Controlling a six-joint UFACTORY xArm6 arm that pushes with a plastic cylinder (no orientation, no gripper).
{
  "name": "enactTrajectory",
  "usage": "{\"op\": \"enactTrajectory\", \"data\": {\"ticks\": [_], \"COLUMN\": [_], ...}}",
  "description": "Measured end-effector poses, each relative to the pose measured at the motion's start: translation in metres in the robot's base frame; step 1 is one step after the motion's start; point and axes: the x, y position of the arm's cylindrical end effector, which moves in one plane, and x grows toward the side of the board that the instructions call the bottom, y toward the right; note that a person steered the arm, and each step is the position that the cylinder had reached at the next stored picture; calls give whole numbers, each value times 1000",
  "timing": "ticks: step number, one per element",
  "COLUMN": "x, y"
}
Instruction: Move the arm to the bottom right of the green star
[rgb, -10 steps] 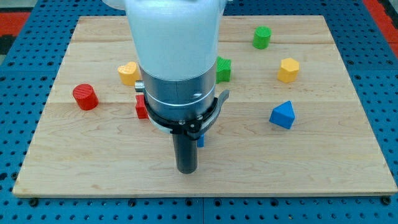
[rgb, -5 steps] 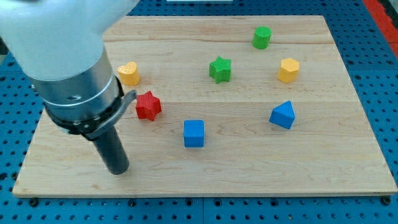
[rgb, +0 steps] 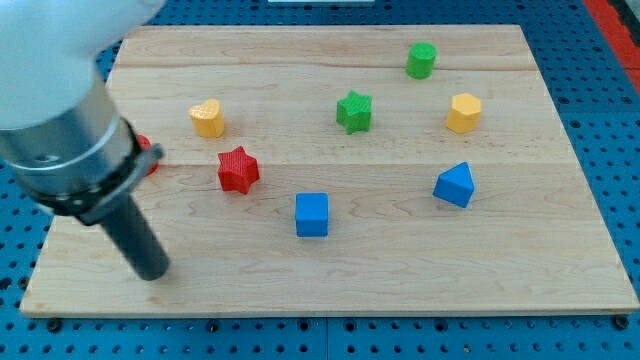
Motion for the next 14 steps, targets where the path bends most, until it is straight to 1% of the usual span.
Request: {"op": "enactTrajectory", "data": {"ticks": [3,5,6,8,9,10,11,12,13,14], "x": [0,0,0,0,-13,-57,-92,-111,-141,-145], "y": [119,216,250,254,254,254,254,254,254,254]}}
